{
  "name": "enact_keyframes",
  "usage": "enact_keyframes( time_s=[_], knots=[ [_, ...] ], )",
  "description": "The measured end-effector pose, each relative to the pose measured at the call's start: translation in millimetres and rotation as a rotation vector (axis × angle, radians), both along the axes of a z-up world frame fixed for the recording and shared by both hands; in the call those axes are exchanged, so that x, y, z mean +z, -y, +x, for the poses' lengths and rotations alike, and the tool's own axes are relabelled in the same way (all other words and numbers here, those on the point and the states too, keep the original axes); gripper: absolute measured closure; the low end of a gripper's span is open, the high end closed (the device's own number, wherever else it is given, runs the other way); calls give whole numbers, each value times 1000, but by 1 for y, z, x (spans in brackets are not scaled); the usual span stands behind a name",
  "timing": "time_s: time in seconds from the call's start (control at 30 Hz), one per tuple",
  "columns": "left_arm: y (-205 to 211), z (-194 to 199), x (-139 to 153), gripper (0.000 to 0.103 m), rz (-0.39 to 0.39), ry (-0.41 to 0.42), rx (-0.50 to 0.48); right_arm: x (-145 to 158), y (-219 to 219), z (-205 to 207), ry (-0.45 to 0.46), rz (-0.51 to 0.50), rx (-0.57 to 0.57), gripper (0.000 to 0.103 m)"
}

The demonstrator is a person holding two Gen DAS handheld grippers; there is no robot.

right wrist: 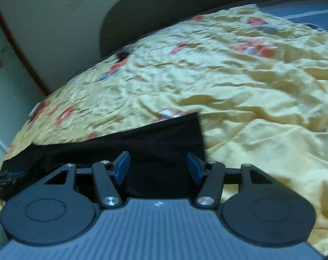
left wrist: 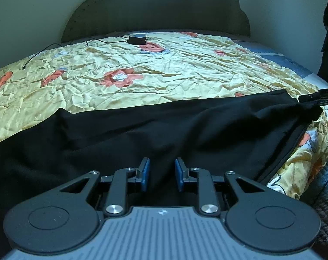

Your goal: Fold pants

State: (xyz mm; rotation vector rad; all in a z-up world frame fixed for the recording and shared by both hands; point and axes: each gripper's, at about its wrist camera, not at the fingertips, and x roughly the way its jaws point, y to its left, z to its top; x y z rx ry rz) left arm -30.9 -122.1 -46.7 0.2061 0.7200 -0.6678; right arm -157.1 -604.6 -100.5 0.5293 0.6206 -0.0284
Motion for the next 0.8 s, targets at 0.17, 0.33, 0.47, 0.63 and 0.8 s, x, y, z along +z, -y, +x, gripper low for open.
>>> enact_keyframes(
  time_s=[0.17,0.33,0.47,0.63,0.8],
  knots=[
    [3,-3,3,79,-2,18,3,-4,3,0,-9,15,41,45],
    [12,-6,4,78,7,22,-20,-10,5,10,10,81,84,34],
    [31,-6,10,78,11,45,-67,-14,11,21,37,149,38,35],
    [53,-11,16,79,25,96,-129,1,-19,28,9,-109,44,91],
    [58,-14,14,78,25,96,-130,17,-77,30,39,-554,28,92]
  ],
)
